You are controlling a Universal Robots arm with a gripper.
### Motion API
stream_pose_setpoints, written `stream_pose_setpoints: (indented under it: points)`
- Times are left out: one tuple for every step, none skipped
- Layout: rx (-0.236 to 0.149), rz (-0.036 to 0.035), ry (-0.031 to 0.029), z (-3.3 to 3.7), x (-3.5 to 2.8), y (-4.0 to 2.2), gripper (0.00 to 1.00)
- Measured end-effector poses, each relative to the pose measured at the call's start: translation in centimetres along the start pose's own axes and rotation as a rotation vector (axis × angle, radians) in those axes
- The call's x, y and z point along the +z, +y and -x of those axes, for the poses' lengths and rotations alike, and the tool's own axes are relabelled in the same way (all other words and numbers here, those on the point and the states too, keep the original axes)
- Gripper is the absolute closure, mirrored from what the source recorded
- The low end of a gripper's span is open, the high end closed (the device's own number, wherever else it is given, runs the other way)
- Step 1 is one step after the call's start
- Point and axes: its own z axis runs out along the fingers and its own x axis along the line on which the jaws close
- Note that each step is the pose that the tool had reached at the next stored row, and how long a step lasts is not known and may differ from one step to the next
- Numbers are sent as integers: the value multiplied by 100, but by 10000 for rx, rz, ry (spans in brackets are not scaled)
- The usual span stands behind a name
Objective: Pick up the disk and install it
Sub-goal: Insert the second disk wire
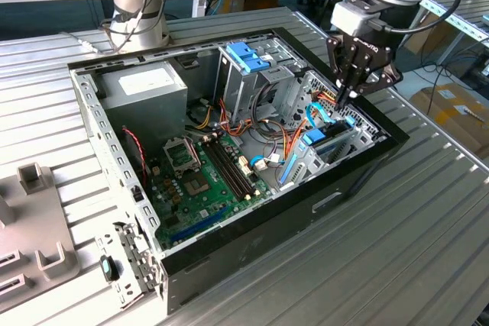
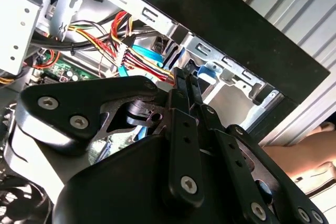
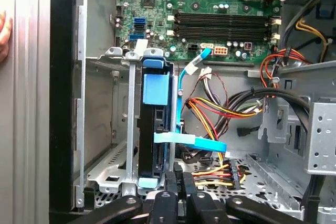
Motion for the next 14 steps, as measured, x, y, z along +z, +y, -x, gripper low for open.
stream_pose_setpoints:
  points:
    - [44, 3, -1, -6, 3, 0, 84]
    - [54, 5, 2, -14, 4, 1, 84]
    - [60, 5, 3, -28, 5, 1, 84]
    - [66, 5, 0, -57, 8, 2, 84]
    - [68, 5, -14, -82, 10, 3, 84]
    - [70, 5, -24, -98, 12, 5, 84]
    - [71, 4, -32, -120, 15, 10, 84]
    - [72, 4, -41, -128, 17, 16, 84]
    - [73, 3, -63, -134, 19, 25, 84]
    - [74, 2, -102, -142, 20, 37, 84]
    - [75, 1, -130, -147, 21, 45, 84]
    - [76, 0, -148, -150, 23, 53, 84]
    - [77, -1, -163, -154, 24, 60, 84]
    - [77, -1, -173, -156, 27, 71, 84]
